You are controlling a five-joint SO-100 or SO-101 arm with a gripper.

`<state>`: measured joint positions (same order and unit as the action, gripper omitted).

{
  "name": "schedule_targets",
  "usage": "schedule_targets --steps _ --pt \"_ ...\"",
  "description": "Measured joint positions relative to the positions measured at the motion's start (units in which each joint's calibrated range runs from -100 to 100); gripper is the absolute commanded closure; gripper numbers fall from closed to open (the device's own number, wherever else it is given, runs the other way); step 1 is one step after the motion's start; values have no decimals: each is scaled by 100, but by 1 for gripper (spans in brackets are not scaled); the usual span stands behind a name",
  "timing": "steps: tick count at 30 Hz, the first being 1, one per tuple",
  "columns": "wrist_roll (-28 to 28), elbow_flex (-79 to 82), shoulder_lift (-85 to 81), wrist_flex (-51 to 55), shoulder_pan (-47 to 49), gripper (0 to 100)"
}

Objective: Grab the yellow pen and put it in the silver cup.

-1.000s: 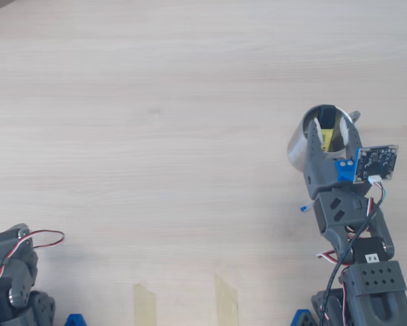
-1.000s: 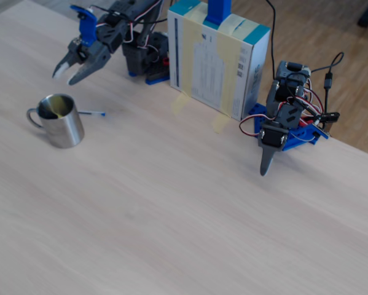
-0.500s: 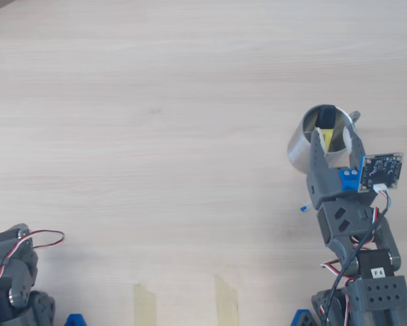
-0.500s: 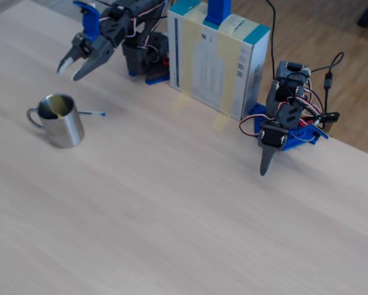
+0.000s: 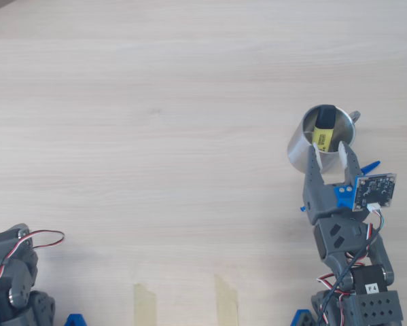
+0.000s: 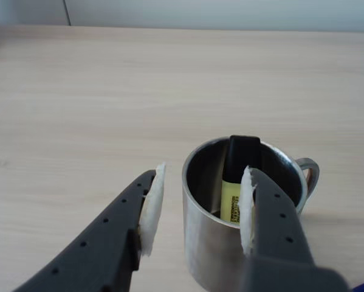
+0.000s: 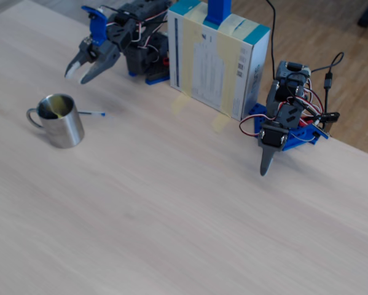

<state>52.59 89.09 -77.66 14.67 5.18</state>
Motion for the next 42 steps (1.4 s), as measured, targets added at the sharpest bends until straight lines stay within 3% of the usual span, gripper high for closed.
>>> schedule_targets --steps 14,37,42 --pt "15 1019 -842 34 -393 80" --pt "0 1037 -934 1850 -527 80" --pt "0 1037 -984 2379 -527 90"
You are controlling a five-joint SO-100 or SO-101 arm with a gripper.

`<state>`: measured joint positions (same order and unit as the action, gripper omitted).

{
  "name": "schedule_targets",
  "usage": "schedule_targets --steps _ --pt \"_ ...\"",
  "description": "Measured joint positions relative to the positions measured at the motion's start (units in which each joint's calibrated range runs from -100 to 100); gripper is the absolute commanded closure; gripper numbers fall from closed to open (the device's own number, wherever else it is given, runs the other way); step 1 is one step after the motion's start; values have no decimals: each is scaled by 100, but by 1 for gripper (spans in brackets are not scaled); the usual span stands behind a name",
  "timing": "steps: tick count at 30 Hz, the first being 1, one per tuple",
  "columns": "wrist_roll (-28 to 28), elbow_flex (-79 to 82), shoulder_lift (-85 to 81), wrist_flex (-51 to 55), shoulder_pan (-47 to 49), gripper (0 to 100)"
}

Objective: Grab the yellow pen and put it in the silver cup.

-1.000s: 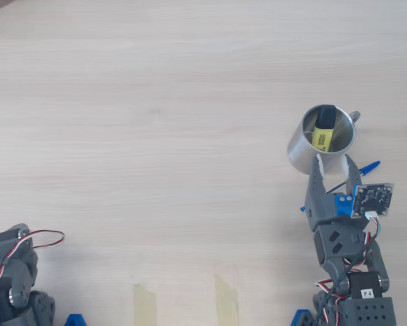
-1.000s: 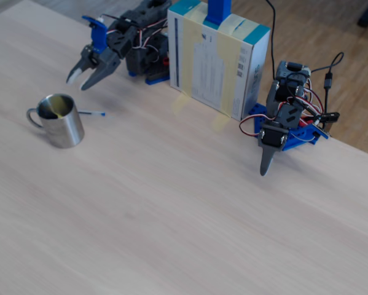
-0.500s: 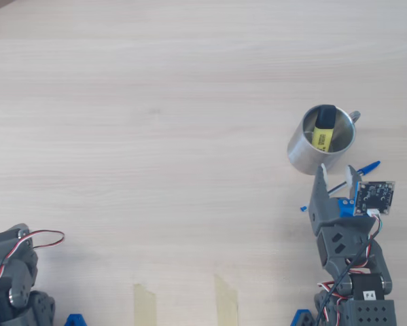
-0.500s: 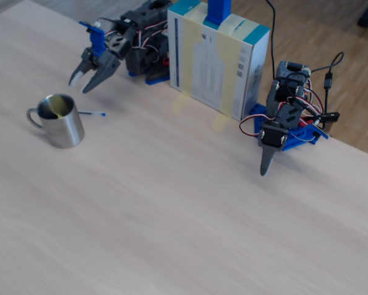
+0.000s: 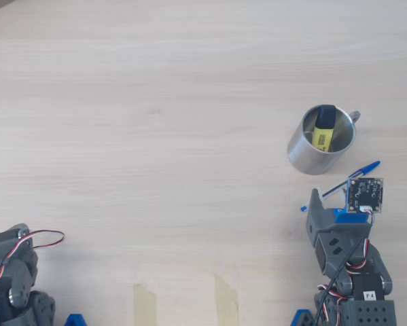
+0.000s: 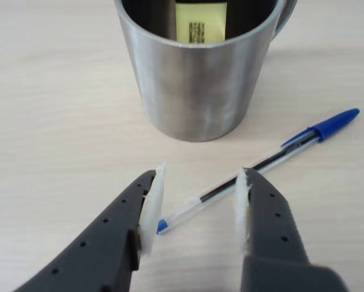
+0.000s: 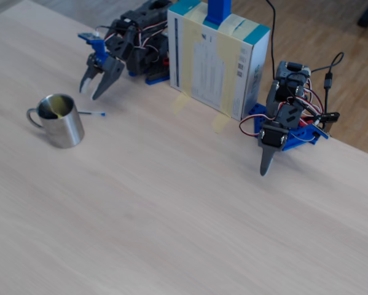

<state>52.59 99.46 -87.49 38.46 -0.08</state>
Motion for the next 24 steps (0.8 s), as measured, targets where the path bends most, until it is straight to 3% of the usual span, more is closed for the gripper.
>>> schedule_targets --steps 3,24 --pt "0 0 -258 462 0 98" --pt "-15 -9 -967 3489 8 98"
